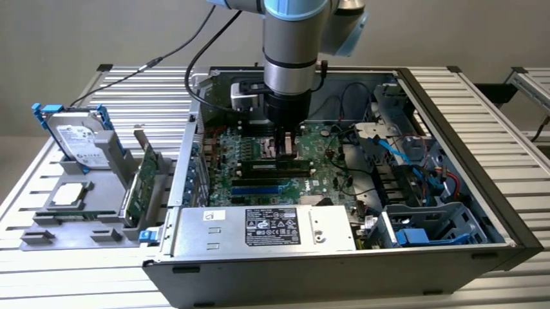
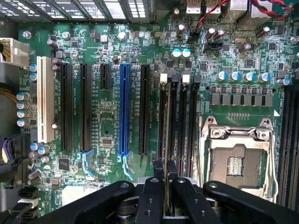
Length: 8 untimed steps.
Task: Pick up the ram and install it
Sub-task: 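Insert the ram into the slot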
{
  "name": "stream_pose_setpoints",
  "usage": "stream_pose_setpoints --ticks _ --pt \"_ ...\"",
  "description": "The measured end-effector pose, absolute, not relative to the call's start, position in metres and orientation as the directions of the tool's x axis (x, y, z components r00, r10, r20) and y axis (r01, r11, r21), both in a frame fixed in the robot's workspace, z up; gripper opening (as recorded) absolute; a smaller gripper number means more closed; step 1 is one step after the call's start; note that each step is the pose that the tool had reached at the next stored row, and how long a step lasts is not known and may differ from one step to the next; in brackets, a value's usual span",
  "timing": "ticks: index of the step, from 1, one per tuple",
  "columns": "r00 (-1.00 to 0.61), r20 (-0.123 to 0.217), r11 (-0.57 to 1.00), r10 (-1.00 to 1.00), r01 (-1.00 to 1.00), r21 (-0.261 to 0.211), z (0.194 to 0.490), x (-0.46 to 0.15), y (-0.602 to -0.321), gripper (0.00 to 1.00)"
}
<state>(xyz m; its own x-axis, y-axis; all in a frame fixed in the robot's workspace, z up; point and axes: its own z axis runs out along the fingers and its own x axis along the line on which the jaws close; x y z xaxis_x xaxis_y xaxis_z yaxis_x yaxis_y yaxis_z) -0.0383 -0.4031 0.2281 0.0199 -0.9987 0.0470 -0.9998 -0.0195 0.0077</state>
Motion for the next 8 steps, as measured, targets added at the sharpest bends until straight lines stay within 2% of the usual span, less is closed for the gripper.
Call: stream_pose_setpoints --ticks 8 --pt "0.023 0.064 -0.023 -0.998 -1.0 0.008 0.2278 -0.0383 -0.4031 0.14"
